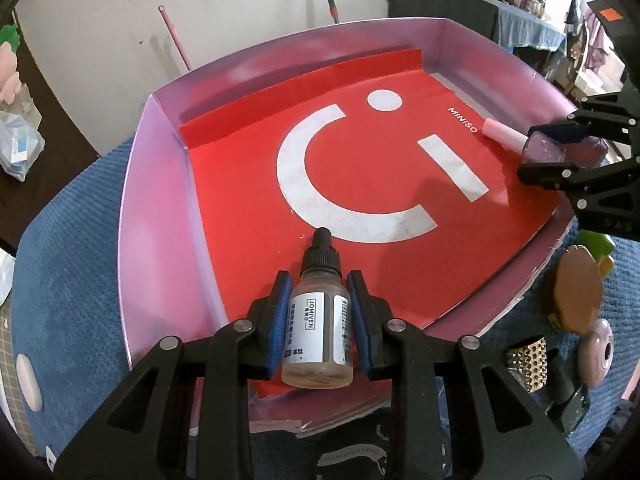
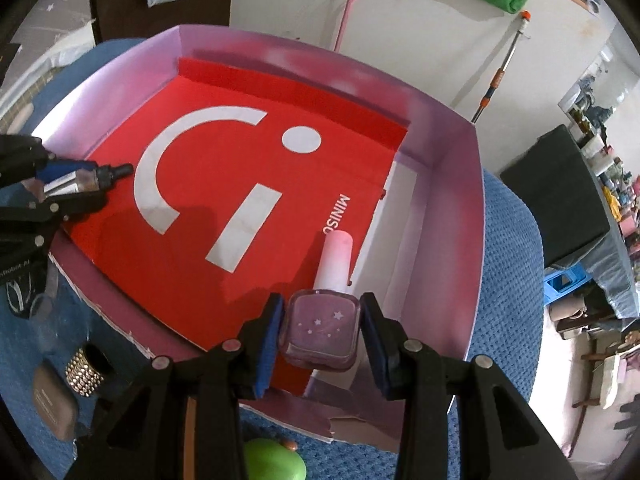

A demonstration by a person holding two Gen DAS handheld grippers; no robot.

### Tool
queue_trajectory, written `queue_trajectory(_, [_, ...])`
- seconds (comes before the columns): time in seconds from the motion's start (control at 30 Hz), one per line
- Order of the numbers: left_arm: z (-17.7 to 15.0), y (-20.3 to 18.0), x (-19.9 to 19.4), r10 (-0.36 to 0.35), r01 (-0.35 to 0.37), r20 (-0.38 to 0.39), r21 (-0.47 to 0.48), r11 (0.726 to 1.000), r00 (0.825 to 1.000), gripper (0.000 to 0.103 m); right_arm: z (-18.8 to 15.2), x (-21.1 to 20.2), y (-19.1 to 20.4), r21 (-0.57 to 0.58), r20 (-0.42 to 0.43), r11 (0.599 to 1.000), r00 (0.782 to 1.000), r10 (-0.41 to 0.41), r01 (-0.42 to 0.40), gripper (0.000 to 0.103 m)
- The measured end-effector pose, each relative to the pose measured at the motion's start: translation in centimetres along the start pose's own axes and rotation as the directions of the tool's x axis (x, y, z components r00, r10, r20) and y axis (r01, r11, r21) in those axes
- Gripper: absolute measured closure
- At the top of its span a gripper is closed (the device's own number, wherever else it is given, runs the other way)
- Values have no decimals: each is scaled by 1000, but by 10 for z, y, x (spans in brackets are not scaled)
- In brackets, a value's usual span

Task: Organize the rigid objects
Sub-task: 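Lower the dropper bottle into the pink box with the left tool while the right tool places the nail polish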

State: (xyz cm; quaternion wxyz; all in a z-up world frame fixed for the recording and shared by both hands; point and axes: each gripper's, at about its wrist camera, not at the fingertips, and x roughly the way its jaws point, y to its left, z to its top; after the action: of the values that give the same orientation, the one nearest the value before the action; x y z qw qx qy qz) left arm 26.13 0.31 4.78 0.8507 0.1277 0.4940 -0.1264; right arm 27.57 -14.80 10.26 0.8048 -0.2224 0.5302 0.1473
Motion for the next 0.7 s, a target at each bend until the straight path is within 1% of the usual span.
queue_trajectory(0.17, [1, -1, 0, -1, 2, -15, 10, 1000, 1000, 76, -1, 4, 5, -47, -24, 998, 999, -32, 31, 62])
queue_trajectory(0.7, [2, -1, 1, -1, 1, -18, 10, 1000, 1000, 76, 1, 5, 5, -41, -42, 999, 999, -31, 29, 62])
